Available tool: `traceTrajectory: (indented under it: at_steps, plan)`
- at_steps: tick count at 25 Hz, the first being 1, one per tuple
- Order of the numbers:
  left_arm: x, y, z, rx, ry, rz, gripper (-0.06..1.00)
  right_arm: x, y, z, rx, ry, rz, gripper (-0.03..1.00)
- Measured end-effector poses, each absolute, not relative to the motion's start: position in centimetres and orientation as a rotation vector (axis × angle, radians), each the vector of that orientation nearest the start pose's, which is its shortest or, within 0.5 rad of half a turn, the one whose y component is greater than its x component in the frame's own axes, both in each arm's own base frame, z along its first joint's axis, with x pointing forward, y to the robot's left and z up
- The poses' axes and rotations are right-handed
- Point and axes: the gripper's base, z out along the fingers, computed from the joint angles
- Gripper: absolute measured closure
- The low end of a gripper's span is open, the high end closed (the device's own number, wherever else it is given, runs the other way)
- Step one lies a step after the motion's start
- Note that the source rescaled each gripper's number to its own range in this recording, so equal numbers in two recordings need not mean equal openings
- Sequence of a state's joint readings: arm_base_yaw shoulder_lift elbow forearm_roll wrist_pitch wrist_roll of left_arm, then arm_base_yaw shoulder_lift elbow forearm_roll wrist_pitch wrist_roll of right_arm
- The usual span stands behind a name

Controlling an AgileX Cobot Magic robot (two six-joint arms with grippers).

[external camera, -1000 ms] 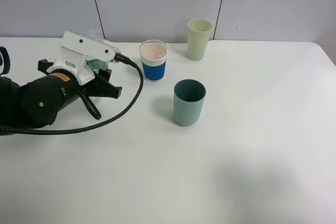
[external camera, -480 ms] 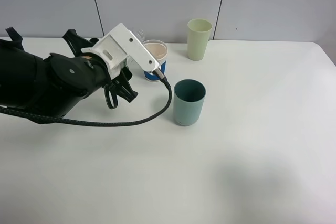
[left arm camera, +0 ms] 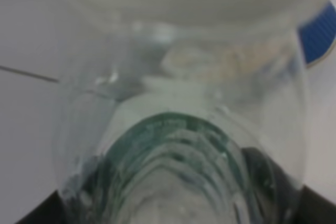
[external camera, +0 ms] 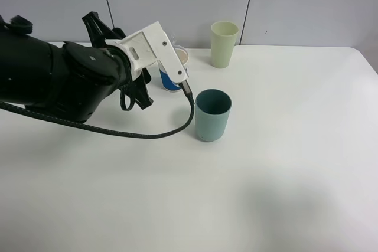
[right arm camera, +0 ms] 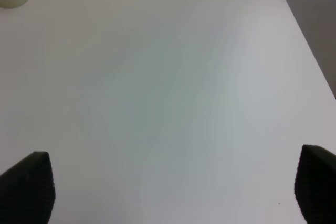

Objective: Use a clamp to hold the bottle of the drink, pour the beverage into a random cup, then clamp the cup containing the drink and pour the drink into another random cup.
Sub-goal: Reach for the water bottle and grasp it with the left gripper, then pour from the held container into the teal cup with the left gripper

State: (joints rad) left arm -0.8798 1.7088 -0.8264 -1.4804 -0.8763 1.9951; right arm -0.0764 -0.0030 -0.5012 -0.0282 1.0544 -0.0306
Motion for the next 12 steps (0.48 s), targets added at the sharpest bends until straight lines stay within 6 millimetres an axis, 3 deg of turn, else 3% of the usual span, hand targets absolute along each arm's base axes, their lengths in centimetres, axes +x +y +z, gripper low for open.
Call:
traceTrajectory:
  at_steps: [12]
  plan:
    - [25.4,-23.8,17.6,1.263,1.715,0.885,0.91,-0.5,-0.2,27.8,0.048,2.034,-0.101,0.27]
